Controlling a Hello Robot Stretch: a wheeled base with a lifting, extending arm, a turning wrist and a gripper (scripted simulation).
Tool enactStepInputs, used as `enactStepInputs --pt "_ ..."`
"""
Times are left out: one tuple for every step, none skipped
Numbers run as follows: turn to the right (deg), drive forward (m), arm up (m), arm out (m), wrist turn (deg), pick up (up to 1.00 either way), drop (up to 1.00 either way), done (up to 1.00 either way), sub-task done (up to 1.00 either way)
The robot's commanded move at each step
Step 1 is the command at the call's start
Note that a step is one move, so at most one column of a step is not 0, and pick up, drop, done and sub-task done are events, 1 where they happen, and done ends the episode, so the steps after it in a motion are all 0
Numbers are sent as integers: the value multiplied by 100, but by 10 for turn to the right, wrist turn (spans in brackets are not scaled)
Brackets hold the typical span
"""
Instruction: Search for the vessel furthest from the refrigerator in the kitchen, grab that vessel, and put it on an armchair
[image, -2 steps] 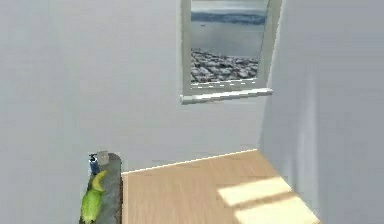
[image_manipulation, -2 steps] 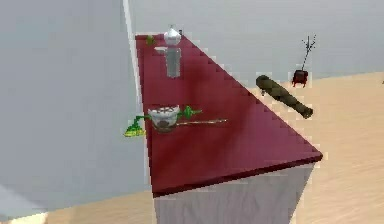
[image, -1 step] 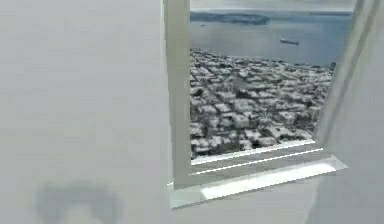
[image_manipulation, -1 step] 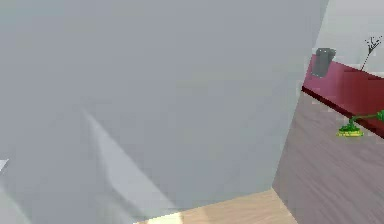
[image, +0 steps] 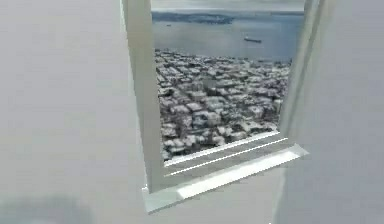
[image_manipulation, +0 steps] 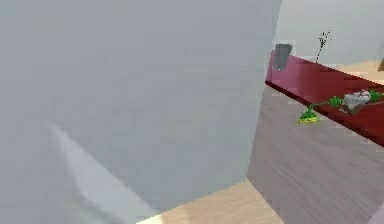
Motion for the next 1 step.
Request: enactStepInputs --pt "0 10 0 0 0 0 0 0 0"
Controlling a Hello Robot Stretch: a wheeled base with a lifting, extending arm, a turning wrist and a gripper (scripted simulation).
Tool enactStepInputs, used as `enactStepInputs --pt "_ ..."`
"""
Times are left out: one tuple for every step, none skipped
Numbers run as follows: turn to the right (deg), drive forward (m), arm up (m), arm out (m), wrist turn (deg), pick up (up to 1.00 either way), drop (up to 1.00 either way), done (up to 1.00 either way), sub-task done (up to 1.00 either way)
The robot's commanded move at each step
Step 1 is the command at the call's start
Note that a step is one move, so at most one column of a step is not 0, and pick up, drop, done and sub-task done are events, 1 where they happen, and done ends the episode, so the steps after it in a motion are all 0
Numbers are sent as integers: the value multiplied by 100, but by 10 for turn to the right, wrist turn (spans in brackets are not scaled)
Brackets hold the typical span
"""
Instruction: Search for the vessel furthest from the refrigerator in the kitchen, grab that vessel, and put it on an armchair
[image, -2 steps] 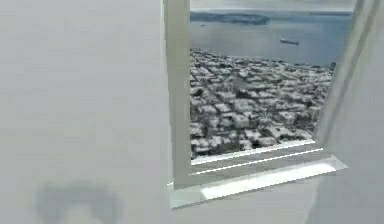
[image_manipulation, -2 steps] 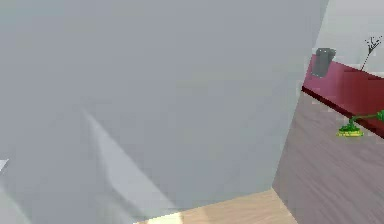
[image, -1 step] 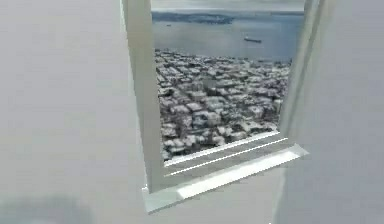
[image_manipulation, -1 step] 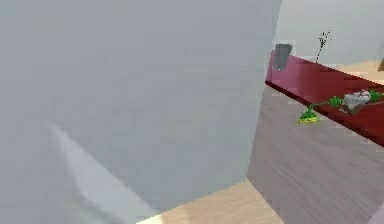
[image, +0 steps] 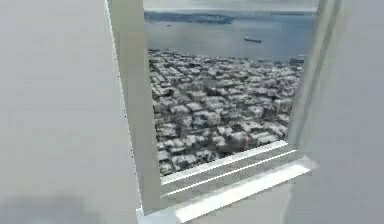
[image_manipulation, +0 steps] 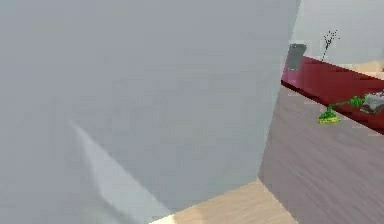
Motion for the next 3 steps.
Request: enactStepInputs --pt "-450 0 0 0 0 0 0 0 0" --pt "-450 0 0 0 0 0 0 0 0" --pt "-450 0 0 0 0 0 0 0 0"
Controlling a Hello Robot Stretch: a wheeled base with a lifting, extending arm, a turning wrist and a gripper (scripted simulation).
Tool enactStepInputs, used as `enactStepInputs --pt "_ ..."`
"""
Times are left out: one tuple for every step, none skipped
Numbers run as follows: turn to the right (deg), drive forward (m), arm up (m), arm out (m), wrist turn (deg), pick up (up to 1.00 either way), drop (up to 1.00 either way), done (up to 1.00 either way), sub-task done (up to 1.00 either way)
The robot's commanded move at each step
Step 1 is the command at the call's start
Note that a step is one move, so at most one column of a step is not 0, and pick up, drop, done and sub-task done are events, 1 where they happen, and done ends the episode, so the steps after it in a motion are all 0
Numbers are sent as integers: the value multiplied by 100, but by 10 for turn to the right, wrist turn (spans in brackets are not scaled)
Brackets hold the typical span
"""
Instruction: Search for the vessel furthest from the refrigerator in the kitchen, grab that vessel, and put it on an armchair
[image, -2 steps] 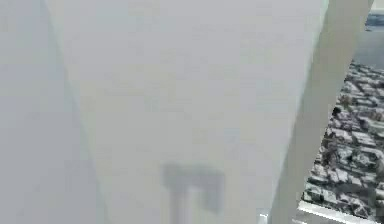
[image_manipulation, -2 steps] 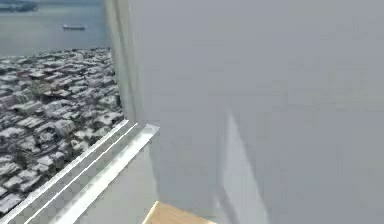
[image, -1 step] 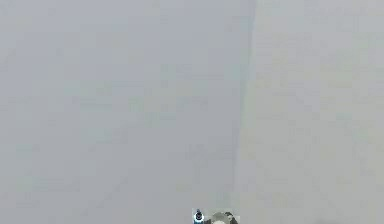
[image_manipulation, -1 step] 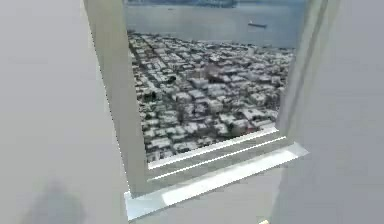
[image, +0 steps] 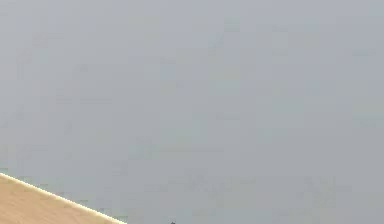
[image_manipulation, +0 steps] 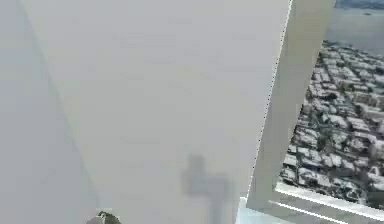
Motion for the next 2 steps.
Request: enactStepInputs --pt "-300 0 0 0 0 0 0 0 0" --pt "0 0 38 0 0 0 0 0 0"
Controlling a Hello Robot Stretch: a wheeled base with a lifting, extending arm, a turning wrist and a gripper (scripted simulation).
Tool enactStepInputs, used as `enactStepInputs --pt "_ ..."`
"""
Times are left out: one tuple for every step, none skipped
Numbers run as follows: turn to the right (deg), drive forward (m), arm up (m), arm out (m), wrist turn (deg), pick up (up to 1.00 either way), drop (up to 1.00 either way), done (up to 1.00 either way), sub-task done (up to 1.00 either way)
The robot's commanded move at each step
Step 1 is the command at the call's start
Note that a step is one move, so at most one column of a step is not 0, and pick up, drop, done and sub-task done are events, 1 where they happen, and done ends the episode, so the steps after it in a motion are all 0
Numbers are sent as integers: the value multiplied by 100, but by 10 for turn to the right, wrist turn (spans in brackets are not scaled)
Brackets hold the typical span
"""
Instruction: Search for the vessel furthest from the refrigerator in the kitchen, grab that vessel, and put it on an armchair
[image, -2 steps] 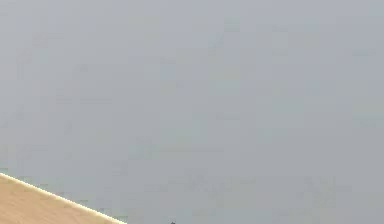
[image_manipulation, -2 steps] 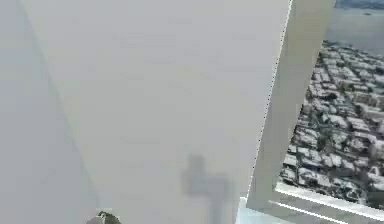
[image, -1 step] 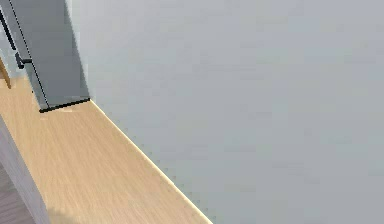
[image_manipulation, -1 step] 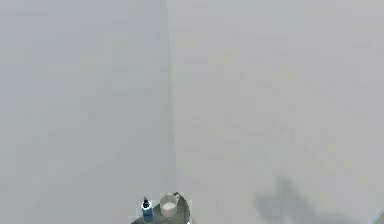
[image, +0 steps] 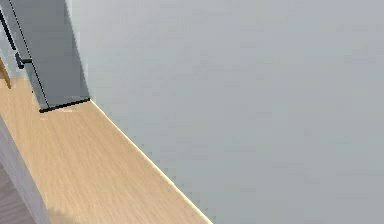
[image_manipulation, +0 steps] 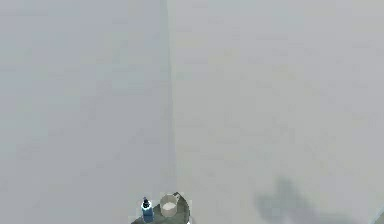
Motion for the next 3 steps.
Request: enactStepInputs --pt "0 0 0 44 0 0 0 0 0" --pt "0 0 0 0 450 0 0 0 0" --pt "0 0 0 0 450 0 0 0 0"
